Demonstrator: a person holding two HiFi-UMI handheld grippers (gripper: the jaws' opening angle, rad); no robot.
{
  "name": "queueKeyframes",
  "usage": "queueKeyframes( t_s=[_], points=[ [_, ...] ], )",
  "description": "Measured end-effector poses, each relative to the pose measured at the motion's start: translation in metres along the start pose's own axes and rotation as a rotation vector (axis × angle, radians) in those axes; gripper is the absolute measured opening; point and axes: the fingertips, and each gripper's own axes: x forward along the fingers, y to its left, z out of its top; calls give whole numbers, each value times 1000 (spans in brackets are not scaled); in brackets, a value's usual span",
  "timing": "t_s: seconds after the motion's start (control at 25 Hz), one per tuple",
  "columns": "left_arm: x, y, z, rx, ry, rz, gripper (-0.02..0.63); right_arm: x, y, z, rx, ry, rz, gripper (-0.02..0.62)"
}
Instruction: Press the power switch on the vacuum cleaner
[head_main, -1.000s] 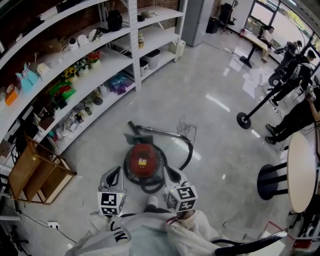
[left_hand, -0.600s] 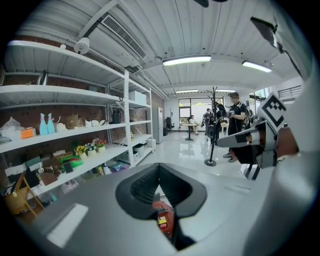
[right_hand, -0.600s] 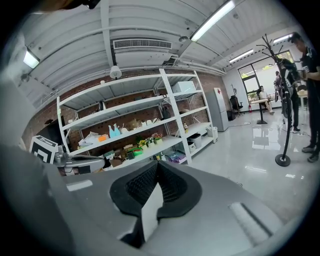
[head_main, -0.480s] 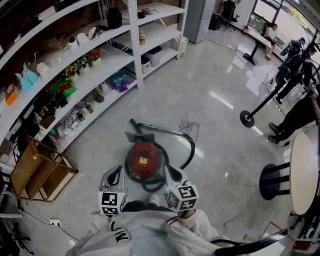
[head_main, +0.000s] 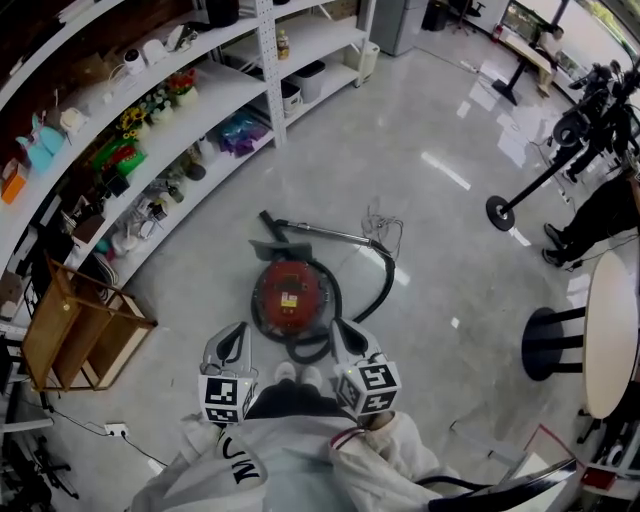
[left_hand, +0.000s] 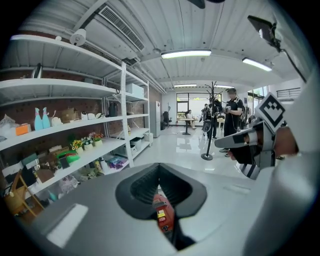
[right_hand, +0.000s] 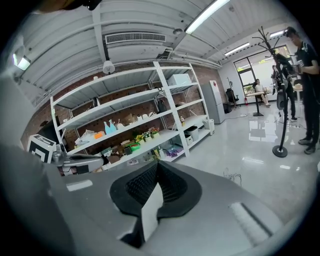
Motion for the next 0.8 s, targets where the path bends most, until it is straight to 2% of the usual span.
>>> queueKeyframes(
  t_s=[0.56, 0.8],
  points=[
    [30, 4, -24, -22, 59, -67, 0, 18, -7, -20, 12, 72, -52, 0],
    [39, 1, -51, -28, 105, -97, 0, 21, -5, -41, 38, 98, -66, 1]
  ],
)
